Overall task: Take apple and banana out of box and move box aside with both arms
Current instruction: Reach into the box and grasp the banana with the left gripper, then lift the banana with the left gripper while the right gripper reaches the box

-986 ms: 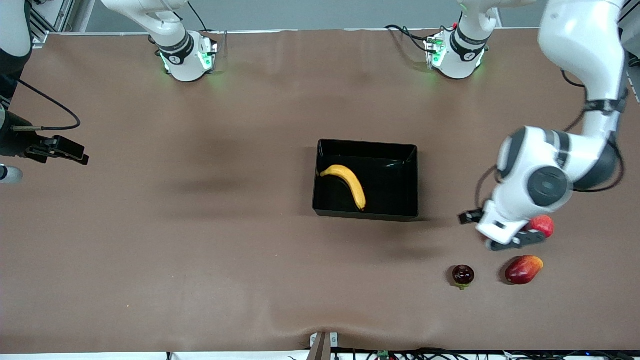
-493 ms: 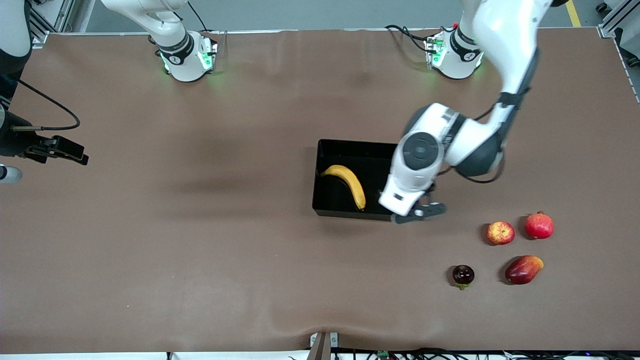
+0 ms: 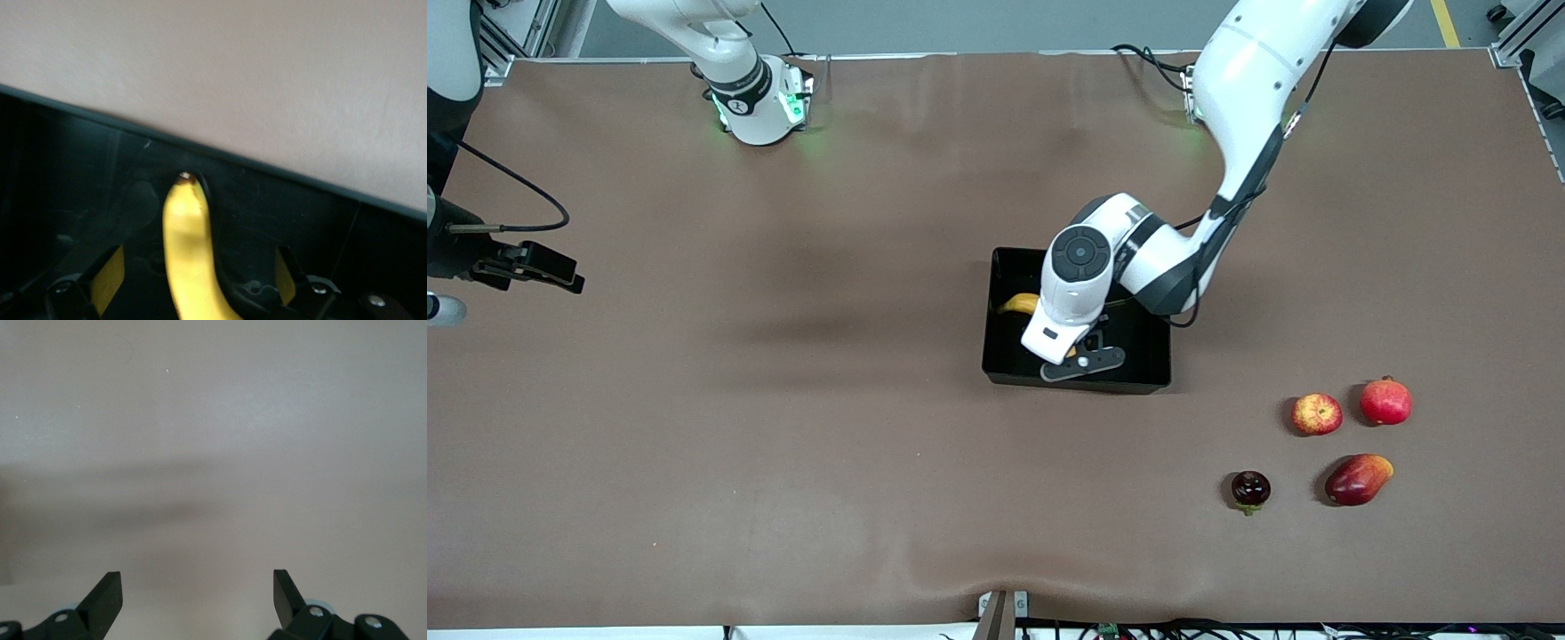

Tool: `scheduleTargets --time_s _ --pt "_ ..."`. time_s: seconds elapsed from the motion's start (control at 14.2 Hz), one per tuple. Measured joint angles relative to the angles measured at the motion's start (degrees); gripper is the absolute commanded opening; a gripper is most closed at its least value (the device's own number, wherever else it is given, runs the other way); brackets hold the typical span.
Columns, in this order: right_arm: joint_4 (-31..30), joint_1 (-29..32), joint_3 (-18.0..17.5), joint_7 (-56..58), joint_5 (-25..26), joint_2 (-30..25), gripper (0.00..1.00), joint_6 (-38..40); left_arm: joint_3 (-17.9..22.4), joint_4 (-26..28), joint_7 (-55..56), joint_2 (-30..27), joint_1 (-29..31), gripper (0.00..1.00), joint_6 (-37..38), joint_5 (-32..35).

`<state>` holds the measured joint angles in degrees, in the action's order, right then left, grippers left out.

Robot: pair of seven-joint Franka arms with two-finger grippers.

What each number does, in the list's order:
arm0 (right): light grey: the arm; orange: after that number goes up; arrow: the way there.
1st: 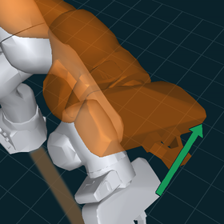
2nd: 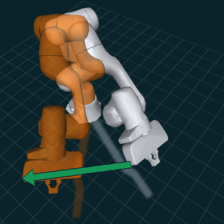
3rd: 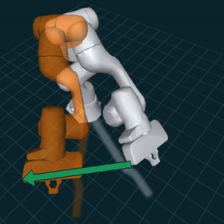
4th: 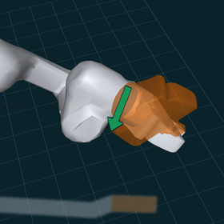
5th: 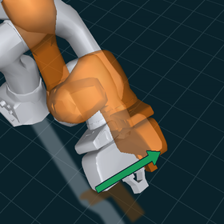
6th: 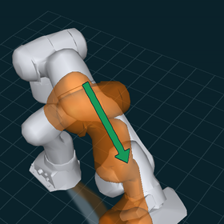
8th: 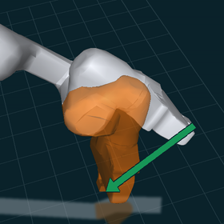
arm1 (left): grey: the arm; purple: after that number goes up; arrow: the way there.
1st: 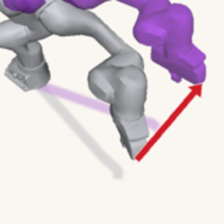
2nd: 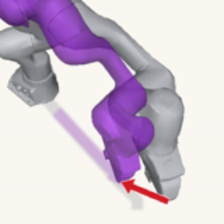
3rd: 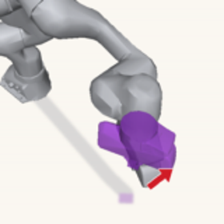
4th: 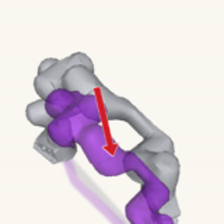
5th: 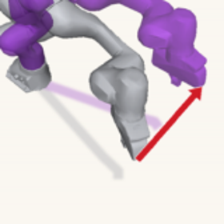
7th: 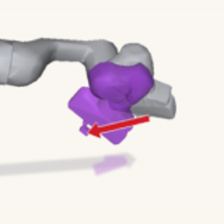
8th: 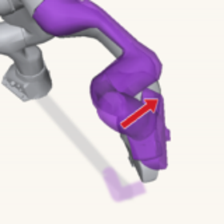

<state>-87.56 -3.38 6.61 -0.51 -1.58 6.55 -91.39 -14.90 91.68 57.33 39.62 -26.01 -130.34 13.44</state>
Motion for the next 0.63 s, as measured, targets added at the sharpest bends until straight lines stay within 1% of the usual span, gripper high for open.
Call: scheduleTargets --time_s 0.28,0.35,0.42,0.63 --pt "-0.08 0.00 -0.04 0.00 0.00 0.18 1.00 0.13 -0.06 1.10 2.45 3.23 -1.39 1.00 -4.77 -0.09" --pt "-0.12 -0.01 -0.11 0.00 -0.02 0.45 1.00 0.18 -0.07 1.11 2.94 3.55 -1.82 0.88 -4.87 -0.09" --pt "-0.14 -0.03 -0.22 0.00 -0.04 0.86 1.00 0.30 -0.07 1.13 3.26 3.78 -2.17 0.73 -4.88 -0.09" --pt "-0.19 -0.10 -0.54 0.47 -0.33 2.61 1.00 0.44 -0.08 1.16 3.53 4.48 -3.23 0.06 -4.98 -0.09"
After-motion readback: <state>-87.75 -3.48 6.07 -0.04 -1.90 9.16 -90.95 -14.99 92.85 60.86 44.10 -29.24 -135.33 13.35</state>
